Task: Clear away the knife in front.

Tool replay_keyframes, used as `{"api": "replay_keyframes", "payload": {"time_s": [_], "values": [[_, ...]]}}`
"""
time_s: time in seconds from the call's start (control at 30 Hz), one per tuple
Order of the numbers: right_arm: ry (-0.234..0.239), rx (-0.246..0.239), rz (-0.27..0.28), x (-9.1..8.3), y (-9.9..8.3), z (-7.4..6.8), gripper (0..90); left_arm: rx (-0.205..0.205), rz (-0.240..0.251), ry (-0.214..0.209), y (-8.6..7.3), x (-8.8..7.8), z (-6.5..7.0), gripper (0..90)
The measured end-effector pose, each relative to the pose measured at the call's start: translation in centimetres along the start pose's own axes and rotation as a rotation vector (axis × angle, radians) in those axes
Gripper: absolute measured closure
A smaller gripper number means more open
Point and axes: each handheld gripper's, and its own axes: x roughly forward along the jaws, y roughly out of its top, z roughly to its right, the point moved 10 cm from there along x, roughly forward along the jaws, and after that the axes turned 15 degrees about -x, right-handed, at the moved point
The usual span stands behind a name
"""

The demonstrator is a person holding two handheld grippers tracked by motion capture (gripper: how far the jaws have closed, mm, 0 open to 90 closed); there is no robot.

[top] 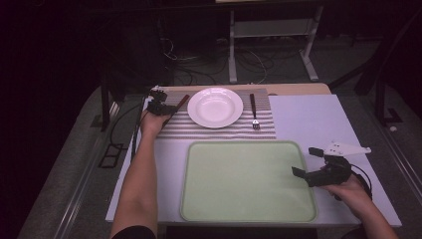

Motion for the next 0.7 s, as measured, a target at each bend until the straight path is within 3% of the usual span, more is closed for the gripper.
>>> {"api": "replay_keyframes", "payload": {"time_s": [0.17, 0.43, 0.47, 0.7], "values": [[0.000, -0.003, 0.002, 0.0, 0.0, 0.0, 0.0, 0.012, 0.000, -0.022, 0.1, -2.0, 0.8, 77.5], [-0.003, -0.004, 0.002, 0.0, 0.0, 0.0, 0.0, 0.087, 0.015, -0.060, -0.4, -5.7, 3.7, 77.5], [-0.003, -0.004, 0.002, 0.0, 0.1, 0.0, 0.1, 0.096, 0.020, -0.076, -0.6, -6.5, 4.6, 77.5], [-0.003, -0.004, 0.004, 0.0, 0.1, 0.0, 0.0, 0.132, 0.025, -0.108, -1.7, -8.5, 7.0, 77.5]]}}
